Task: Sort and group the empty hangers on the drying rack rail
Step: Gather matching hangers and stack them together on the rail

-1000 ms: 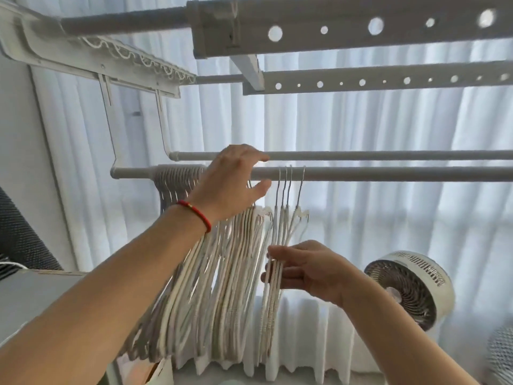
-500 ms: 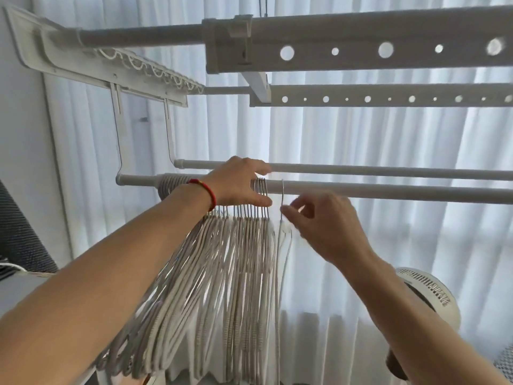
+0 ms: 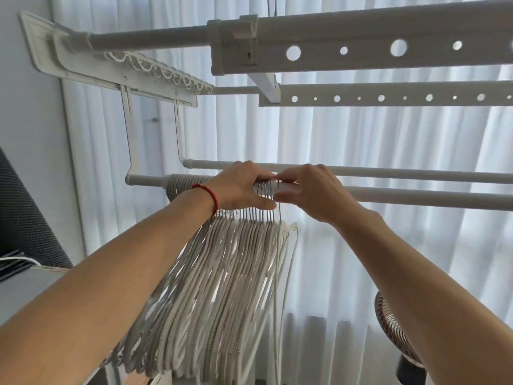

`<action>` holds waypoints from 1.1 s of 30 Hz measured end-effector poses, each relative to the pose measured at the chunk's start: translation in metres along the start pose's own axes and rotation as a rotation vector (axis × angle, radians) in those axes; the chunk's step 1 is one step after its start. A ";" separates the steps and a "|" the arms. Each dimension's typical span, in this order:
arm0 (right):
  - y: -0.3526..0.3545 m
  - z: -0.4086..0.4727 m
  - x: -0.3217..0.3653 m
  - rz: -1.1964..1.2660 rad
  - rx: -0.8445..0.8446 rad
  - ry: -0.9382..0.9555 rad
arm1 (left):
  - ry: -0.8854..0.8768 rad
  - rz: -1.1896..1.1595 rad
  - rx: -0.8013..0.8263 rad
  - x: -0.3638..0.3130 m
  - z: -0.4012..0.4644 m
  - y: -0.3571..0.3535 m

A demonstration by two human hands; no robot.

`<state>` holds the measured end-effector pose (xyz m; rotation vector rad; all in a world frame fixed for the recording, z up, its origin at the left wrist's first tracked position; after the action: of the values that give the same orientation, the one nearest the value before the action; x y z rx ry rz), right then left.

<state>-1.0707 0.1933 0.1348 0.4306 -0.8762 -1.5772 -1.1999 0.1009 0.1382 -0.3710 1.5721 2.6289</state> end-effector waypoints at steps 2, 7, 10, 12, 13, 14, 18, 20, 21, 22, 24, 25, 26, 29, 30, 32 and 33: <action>-0.004 0.002 -0.002 0.007 -0.011 -0.001 | 0.001 -0.005 -0.005 0.001 0.000 0.000; -0.007 0.005 -0.004 -0.016 -0.034 0.000 | 0.038 -0.032 -0.013 0.010 0.004 -0.002; -0.009 0.006 -0.003 -0.026 -0.038 0.004 | 0.004 -0.007 0.002 0.009 0.002 0.000; -0.011 0.005 -0.003 -0.024 -0.047 -0.003 | -0.001 0.010 0.011 0.009 0.001 0.001; -0.011 0.005 -0.003 -0.023 -0.045 -0.007 | -0.002 0.015 0.013 0.009 0.001 0.001; -0.011 0.005 -0.003 -0.020 -0.040 -0.011 | -0.007 0.020 0.013 0.009 0.001 0.002; -0.011 0.006 -0.005 -0.005 -0.021 -0.027 | -0.028 0.033 0.028 0.005 -0.003 0.004; -0.011 0.006 -0.004 -0.013 -0.011 -0.033 | -0.043 0.048 0.034 0.005 -0.004 0.006; -0.011 0.006 -0.003 -0.021 -0.008 -0.033 | -0.051 0.072 0.044 0.004 -0.005 0.006; -0.011 0.006 -0.003 -0.030 -0.008 -0.031 | -0.057 0.103 0.053 0.004 -0.006 0.007; -0.010 0.006 -0.003 -0.046 -0.018 -0.026 | -0.054 0.178 0.053 0.008 -0.008 0.009; -0.011 0.006 -0.003 -0.057 -0.025 -0.023 | -0.041 0.217 0.044 0.011 -0.010 0.011; -0.011 0.006 -0.002 -0.077 -0.031 -0.019 | -0.020 0.246 0.039 0.016 -0.012 0.013; -0.016 0.004 0.001 -0.188 -0.034 0.018 | 0.049 0.272 0.035 0.033 -0.019 0.021; -0.017 0.004 0.003 -0.230 -0.027 0.036 | 0.069 0.274 0.036 0.039 -0.021 0.024; -0.018 0.006 0.006 -0.269 -0.002 0.057 | 0.102 0.249 0.041 0.049 -0.024 0.030; -0.018 0.008 0.007 -0.263 0.011 0.066 | 0.108 0.223 0.038 0.053 -0.024 0.032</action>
<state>-1.0906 0.1887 0.1280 0.6230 -0.8020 -1.7878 -1.2527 0.0605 0.1421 -0.3606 1.7904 2.7790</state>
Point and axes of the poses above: each hand's wrist, its own z-axis towards the middle knuckle, its own y-axis out of the back of the hand, x = y × z, the point moved 5 cm from there along z, towards the middle knuckle
